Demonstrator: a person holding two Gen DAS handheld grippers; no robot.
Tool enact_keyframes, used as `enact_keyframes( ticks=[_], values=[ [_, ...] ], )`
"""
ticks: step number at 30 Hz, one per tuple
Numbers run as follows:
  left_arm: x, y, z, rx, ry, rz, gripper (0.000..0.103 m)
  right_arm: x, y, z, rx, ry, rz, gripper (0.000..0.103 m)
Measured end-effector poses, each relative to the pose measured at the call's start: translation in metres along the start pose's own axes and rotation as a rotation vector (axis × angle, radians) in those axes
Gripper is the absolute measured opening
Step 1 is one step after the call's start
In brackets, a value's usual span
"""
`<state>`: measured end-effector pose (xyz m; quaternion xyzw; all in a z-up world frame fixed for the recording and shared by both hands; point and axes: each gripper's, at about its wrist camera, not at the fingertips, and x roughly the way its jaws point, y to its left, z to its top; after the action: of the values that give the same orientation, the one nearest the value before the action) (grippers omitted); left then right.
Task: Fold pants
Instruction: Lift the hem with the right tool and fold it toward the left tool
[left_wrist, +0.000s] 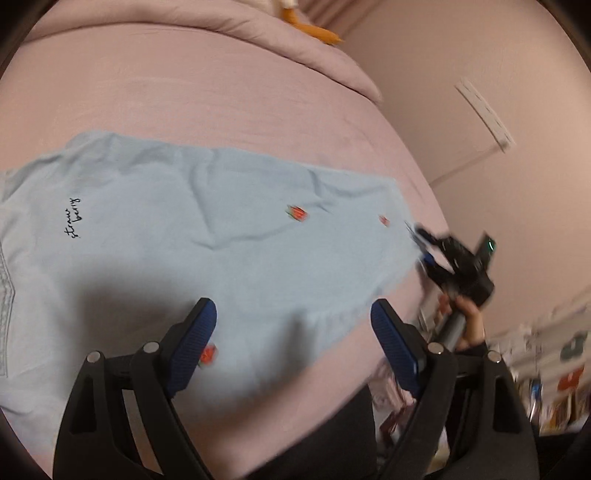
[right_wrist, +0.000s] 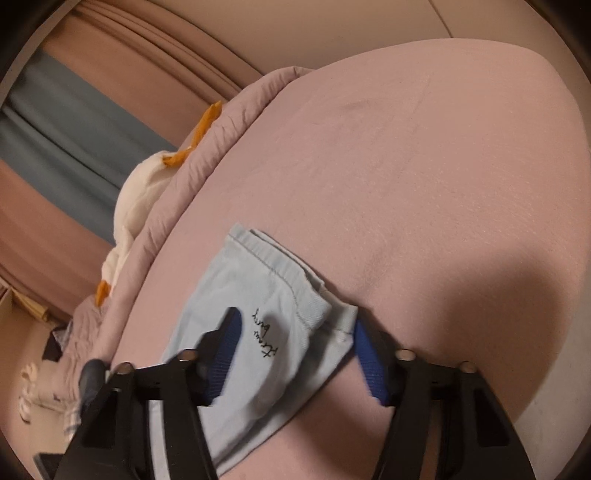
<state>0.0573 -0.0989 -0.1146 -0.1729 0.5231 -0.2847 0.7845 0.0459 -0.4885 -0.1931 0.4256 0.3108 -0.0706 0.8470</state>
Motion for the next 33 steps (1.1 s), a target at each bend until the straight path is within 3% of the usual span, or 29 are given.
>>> enact_keyframes(
  ticks=[1,2,4,8,11,13,19,26,29,33],
  values=[
    [0.005,0.008,0.001,-0.034,0.004,0.016,0.086,0.001,-0.002,0.000,0.002,0.003,-0.012,0.036],
    [0.012,0.017,0.002,-0.088,0.018,0.019,0.085,0.002,-0.006,0.000,0.012,0.008,-0.013,0.019],
    [0.017,0.034,-0.001,-0.177,0.007,-0.015,0.083,0.002,-0.013,0.000,0.045,0.020,0.032,0.017],
    [0.011,0.031,-0.003,-0.156,0.003,-0.007,0.083,-0.005,0.005,0.000,0.003,0.013,0.019,0.014],
    [0.006,0.032,-0.003,-0.175,0.000,-0.020,0.084,-0.021,0.048,-0.004,-0.128,-0.029,0.027,0.014],
    [0.000,0.037,0.000,-0.206,-0.012,-0.053,0.084,-0.035,0.091,-0.014,-0.285,-0.054,0.021,0.014],
    [-0.017,0.042,0.001,-0.281,-0.048,-0.213,0.085,-0.059,0.205,-0.086,-0.696,-0.079,0.056,0.014],
    [-0.024,0.057,0.008,-0.409,-0.085,-0.435,0.093,-0.044,0.280,-0.182,-0.946,-0.009,0.126,0.014],
    [-0.015,0.076,0.001,-0.496,-0.052,-0.428,0.093,-0.034,0.293,-0.226,-1.021,0.043,0.151,0.014],
    [-0.014,0.088,-0.005,-0.542,-0.072,-0.423,0.077,-0.020,0.303,-0.282,-1.172,0.097,0.160,0.014]
  ],
)
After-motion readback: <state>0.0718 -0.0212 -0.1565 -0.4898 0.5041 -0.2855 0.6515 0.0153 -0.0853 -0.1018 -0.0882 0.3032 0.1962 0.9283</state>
